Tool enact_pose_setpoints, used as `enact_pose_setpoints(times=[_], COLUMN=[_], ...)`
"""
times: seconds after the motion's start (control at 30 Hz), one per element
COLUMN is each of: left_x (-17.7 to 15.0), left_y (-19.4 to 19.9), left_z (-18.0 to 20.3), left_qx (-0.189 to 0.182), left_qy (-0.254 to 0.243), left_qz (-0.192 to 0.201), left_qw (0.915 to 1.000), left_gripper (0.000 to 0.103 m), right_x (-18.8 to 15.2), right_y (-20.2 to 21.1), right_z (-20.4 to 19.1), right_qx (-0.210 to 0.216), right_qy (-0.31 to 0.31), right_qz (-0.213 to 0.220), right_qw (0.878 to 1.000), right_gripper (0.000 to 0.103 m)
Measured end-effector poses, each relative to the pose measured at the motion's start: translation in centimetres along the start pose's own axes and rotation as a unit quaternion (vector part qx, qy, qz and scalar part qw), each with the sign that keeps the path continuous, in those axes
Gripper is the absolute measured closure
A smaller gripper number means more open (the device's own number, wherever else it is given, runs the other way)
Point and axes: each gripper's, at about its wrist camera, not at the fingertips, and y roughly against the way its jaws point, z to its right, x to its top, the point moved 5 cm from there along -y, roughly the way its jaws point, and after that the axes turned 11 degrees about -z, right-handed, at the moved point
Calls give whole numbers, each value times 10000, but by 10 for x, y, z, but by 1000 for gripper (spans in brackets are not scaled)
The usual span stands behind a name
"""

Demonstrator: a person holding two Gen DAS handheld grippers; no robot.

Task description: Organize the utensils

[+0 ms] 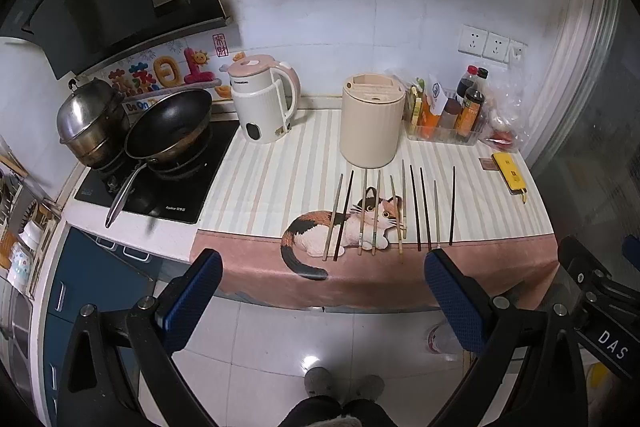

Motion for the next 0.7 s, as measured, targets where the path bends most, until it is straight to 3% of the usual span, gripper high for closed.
enact_pose_setpoints(times=[0.7], left_x=[-1], left_y=[3], left_z=[-7], left_qx=[4], left_qy=[-1], left_qz=[57], left_qw=[10000], left_gripper=[0], right_x=[5], right_y=[9], right_z=[-15], right_qx=[-25], right_qy=[65], right_qz=[79], right_qw=[9999], right_gripper=[0])
